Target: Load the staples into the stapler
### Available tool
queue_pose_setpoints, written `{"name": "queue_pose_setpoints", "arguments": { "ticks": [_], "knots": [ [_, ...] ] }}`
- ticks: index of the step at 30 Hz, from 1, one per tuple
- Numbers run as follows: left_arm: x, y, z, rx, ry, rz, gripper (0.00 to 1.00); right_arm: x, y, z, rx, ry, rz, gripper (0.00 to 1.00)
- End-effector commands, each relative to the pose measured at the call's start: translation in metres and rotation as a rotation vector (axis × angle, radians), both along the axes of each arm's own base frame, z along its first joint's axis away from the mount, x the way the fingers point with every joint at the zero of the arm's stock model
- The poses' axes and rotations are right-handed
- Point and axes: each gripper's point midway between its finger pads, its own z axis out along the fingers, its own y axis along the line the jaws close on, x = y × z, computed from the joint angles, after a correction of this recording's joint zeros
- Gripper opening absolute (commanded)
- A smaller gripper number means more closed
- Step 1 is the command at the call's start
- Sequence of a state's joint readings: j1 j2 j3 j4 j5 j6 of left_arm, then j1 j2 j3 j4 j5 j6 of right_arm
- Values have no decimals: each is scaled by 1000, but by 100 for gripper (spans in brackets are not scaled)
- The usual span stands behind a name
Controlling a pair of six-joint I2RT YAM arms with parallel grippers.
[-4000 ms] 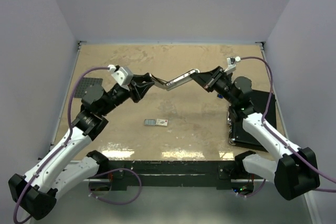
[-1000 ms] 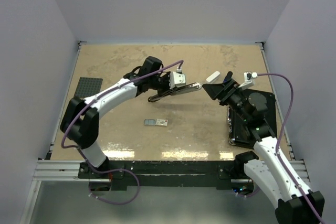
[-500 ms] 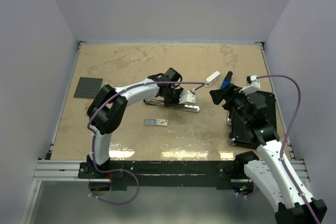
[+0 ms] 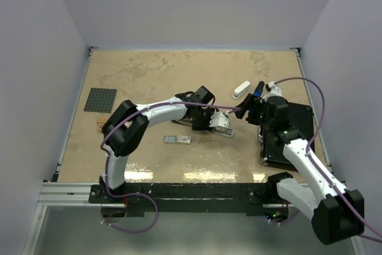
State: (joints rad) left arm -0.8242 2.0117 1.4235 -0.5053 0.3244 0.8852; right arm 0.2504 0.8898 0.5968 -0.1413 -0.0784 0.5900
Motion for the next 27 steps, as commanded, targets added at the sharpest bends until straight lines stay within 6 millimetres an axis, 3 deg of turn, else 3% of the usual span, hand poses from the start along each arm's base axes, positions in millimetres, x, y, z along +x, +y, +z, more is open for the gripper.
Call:
{"name": "queue_pose_setpoints", "arguments": {
  "ticks": [1, 2, 4, 5, 6, 7, 8, 9, 10, 11, 13, 14, 16, 17, 18, 20, 21, 23, 24, 27],
  "knots": [
    [15, 1, 40, -96, -103, 85, 60, 21, 14, -3, -27, 5, 79, 81],
    [20, 2, 59, -130, -148, 114, 64, 24, 17, -9, -38, 22, 101, 81],
    [20, 3, 72, -191, -181, 155, 76, 33, 21, -10, -57, 37, 126, 80],
    [21, 5, 96, -244, -222, 178, 79, 34, 26, -29, -67, 102, 161, 80],
    [20, 6, 105, -280, -225, 219, 82, 40, 30, -28, -71, 103, 183, 78],
    [20, 9, 111, -317, -243, 246, 83, 41, 33, -36, -73, 128, 202, 77],
    [22, 16, 137, -374, -288, 293, 84, 42, 37, -50, -73, 171, 230, 77],
    [21, 20, 148, -425, -278, 363, 84, 44, 42, -52, -70, 182, 260, 75],
    [23, 27, 152, -470, -295, 418, 84, 43, 44, -57, -70, 198, 271, 74],
    [26, 39, 180, -544, -345, 492, 85, 42, 46, -64, -72, 223, 281, 73],
    [28, 61, 185, -626, -304, 651, 86, 37, 52, -81, -79, 274, 314, 71],
    [27, 76, 205, -687, -323, 723, 87, 33, 54, -87, -83, 292, 328, 69],
    [27, 102, 199, -758, -252, 883, 90, 20, 64, -100, -92, 341, 367, 67],
    [25, 117, 212, -820, -254, 944, 91, 16, 67, -104, -94, 354, 379, 65],
    [21, 128, 197, -846, -181, 1037, 91, 11, 70, -107, -95, 368, 387, 64],
    [19, 154, 198, -902, -178, 1157, 91, -2, 82, -110, -90, 388, 410, 61],
    [15, 163, 182, -895, -138, 1232, 92, -9, 85, -113, -88, 401, 415, 60],
    [10, 176, 174, -902, -125, 1310, 92, -20, 99, -110, -66, 405, 434, 57],
    [5, 180, 160, -882, -81, 1363, 92, -30, 105, -113, -57, 419, 453, 56],
    [-3, 183, 142, -845, -23, 1414, 92, -43, 118, -111, -17, 423, 464, 52]
  ]
}}
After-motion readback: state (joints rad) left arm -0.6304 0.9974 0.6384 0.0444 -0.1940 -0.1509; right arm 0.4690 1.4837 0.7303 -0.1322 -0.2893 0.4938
